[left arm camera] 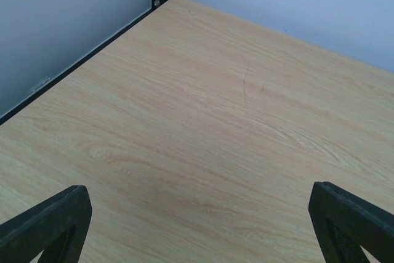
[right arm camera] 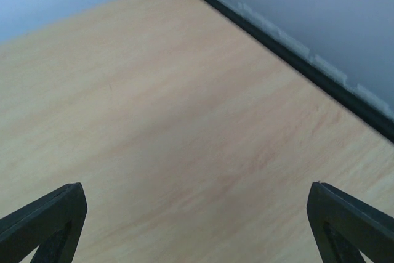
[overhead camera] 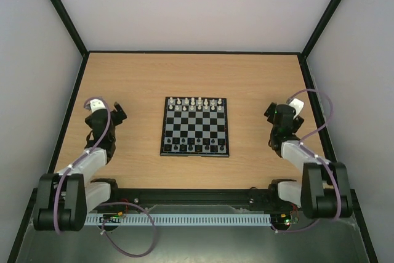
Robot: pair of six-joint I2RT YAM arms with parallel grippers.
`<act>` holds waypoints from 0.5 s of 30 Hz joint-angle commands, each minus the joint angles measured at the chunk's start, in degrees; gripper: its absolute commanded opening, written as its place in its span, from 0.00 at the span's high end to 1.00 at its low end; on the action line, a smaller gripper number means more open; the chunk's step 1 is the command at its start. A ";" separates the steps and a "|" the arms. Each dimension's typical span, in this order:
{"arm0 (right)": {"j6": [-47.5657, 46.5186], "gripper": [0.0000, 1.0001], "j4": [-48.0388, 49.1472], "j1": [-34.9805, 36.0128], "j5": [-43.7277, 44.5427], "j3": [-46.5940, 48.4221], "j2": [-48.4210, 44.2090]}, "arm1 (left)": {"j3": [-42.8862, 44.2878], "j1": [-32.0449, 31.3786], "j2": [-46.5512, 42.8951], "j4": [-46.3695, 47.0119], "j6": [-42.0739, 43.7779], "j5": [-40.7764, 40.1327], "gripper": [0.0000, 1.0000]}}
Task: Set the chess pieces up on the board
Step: Reset both arms
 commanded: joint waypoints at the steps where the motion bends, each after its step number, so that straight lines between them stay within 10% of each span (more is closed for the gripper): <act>1: -1.59 0.01 20.21 -0.23 1.34 -6.02 6.14 | -1.05 2.61 4.48 14.31 2.99 5.06 0.00; 15: -7.06 0.01 36.11 0.37 -10.72 -9.37 15.42 | 0.25 4.62 16.95 27.64 4.93 6.43 0.00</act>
